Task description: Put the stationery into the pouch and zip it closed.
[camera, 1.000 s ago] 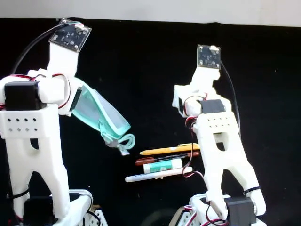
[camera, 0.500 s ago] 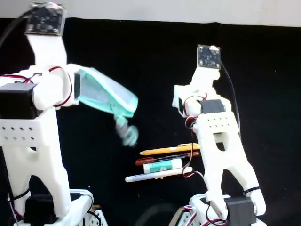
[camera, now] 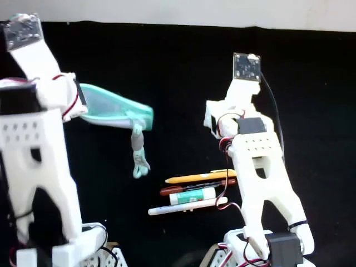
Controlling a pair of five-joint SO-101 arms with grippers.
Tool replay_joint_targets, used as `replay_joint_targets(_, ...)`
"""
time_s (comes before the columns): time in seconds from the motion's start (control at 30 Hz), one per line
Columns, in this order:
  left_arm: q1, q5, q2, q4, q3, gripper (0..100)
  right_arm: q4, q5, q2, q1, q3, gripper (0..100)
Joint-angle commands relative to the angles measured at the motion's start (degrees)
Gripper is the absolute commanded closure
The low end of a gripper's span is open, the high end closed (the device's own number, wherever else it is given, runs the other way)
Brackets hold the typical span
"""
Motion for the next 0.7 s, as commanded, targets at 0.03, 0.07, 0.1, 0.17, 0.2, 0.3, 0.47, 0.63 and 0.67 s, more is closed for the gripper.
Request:
replay_joint_targets(0.03, -1.1, 0.7, 7.5, -0.2, 0.0, 99, -0.1, -0.6, -0.3, 0.4, -0.2, 87.9)
replay_joint_targets(0.07, -1.0, 0.4, 8.9, -0.2, 0.0, 99, -0.1, -0.6, -0.3, 0.4, -0.2, 87.9)
replay_joint_targets(0.1, -0.9, -0.4, 10.2, -0.6, -0.1, 99, -0.1, -0.6, -0.3, 0.4, -0.2, 87.9)
replay_joint_targets(0.17, -0.9, -4.8, 12.3, -2.2, -0.9, 99, -0.1, -0.6, -0.3, 0.4, -0.2, 87.9)
replay_joint_targets(0.2, -0.9, -7.4, 13.1, -2.3, -1.9, 99, -0.1, -0.6, -0.3, 0.4, -0.2, 87.9)
replay_joint_targets(0.3, -0.9, -11.4, 14.6, -2.0, -5.1, 95, -0.2, -0.6, -0.3, 0.4, -0.2, 87.9)
replay_joint_targets(0.47, -0.9, -12.5, 15.2, -0.4, -8.3, 92, -0.2, -0.6, -0.2, 0.4, -0.2, 87.9)
replay_joint_targets(0.63, -0.9, -16.5, 14.8, -0.2, -8.5, 92, -0.2, -0.6, -0.2, 0.4, -0.2, 87.9)
replay_joint_targets(0.67, -0.9, -17.3, 14.7, -0.2, -8.5, 92, -0.2, -0.6, -0.2, 0.4, -0.2, 87.9)
